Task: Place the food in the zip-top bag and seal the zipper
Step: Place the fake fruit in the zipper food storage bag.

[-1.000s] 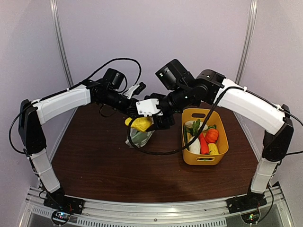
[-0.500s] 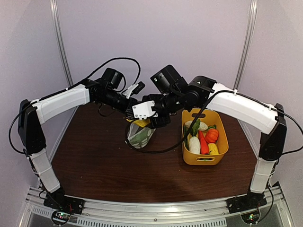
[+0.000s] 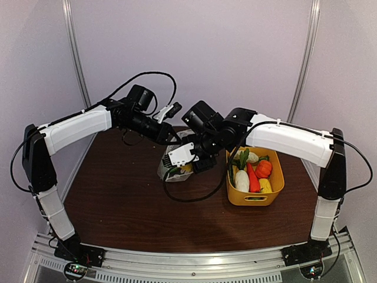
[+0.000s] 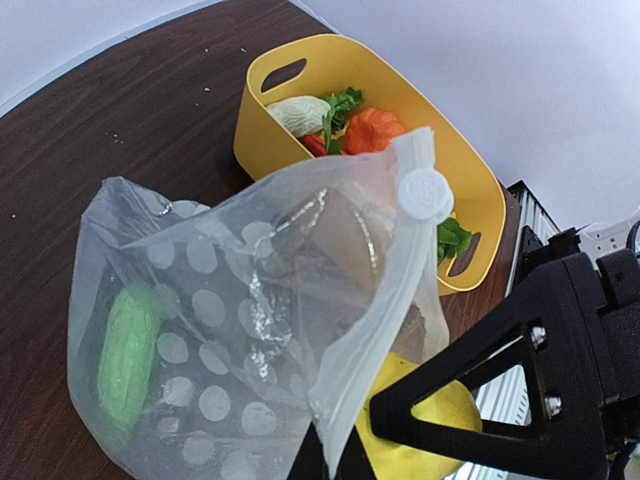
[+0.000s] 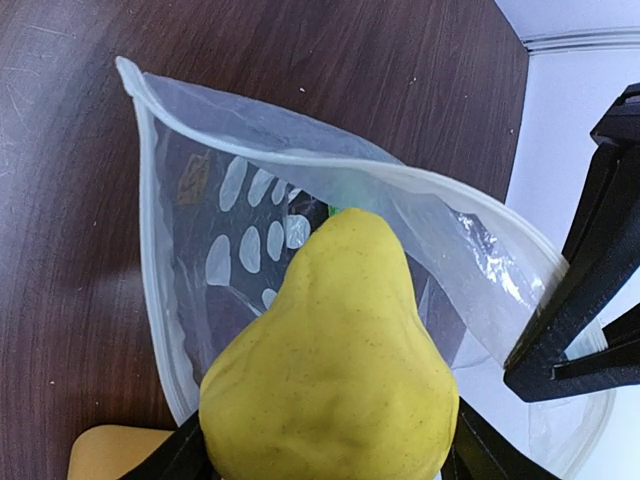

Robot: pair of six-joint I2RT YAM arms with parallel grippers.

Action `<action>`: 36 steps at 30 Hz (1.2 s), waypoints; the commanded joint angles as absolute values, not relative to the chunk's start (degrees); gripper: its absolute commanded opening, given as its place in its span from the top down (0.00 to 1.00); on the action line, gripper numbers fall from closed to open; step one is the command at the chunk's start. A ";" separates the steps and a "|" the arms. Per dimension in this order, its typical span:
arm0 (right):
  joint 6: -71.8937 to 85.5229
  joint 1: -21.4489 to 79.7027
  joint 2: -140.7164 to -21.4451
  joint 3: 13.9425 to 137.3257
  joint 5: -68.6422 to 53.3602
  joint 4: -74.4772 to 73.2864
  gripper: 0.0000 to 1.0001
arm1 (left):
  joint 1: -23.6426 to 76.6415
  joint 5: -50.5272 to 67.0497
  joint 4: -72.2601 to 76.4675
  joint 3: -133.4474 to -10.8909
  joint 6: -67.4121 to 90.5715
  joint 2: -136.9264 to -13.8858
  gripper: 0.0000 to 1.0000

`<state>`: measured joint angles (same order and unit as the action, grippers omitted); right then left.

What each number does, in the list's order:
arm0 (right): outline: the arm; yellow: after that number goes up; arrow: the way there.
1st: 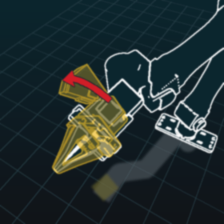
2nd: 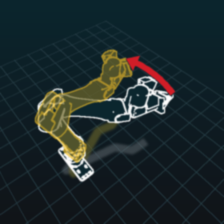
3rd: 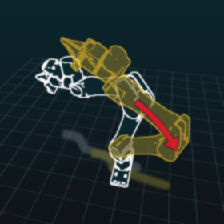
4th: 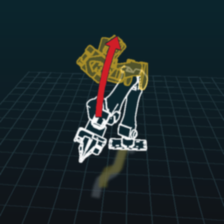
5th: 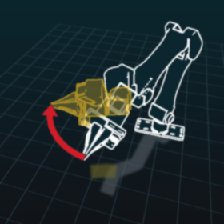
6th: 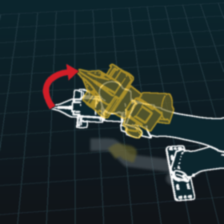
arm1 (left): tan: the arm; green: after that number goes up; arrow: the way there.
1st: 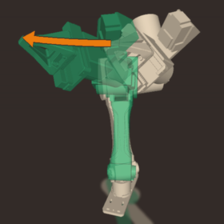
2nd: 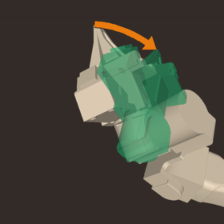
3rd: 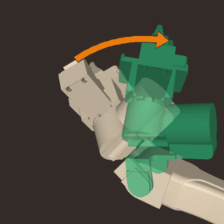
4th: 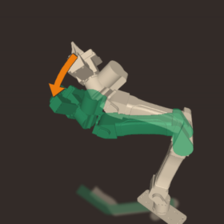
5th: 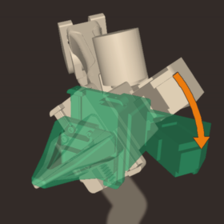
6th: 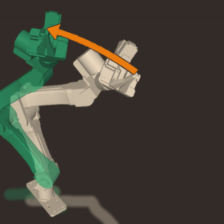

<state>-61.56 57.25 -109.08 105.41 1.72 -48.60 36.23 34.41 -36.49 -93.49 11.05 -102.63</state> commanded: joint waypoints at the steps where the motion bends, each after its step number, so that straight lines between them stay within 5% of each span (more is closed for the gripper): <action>1: -61.37 57.72 -109.05 105.12 5.44 -50.98 0.36 | 36.39 35.55 -35.95 -93.78 10.55 -100.85 1.00; 12: -57.72 58.09 -106.80 105.20 5.74 -49.03 0.11 | 36.39 35.66 -35.95 -93.67 10.72 -101.32 1.00; 28: -51.81 55.19 -97.99 105.18 -5.25 -52.58 0.13 | 35.87 32.76 -36.04 -93.78 10.93 -102.00 1.00; 36: -49.48 46.07 -88.20 94.55 -13.63 -52.75 0.16 | 35.25 33.25 -36.04 -93.87 11.12 -102.45 1.00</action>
<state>-51.99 50.74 -91.53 99.81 -8.40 -51.03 35.86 33.23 -36.51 -93.49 11.07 -102.63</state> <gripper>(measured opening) 0.849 0.008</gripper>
